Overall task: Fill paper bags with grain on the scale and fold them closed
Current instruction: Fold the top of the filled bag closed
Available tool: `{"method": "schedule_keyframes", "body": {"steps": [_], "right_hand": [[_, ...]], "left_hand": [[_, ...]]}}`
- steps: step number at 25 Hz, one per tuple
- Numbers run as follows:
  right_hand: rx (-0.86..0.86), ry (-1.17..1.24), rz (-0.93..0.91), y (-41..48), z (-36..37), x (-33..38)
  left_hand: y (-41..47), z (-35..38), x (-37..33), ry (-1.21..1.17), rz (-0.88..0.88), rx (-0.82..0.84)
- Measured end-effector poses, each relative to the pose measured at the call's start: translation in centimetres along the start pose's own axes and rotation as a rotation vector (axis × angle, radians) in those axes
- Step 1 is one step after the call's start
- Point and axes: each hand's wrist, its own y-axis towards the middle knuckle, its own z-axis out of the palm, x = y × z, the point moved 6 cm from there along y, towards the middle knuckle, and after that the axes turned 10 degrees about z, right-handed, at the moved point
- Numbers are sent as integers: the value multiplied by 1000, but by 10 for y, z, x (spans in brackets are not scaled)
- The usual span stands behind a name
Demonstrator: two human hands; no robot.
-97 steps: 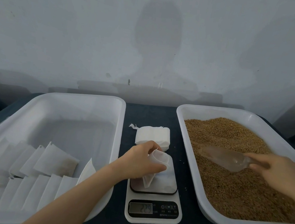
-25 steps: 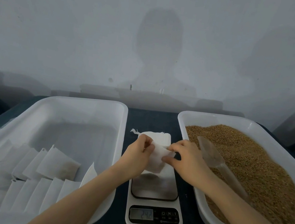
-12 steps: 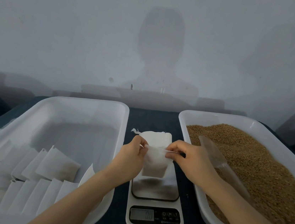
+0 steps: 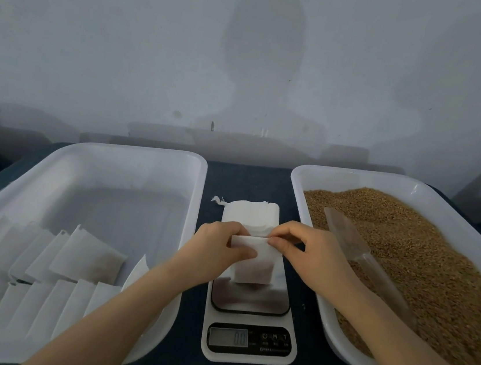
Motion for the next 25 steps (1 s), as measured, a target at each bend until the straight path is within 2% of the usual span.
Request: {"method": "schedule_keyframes", "body": {"steps": [25], "right_hand": [[-13,-18,-3,-1,0,1]], "left_hand": [[-1,2,-1,-32,21,-11]]}}
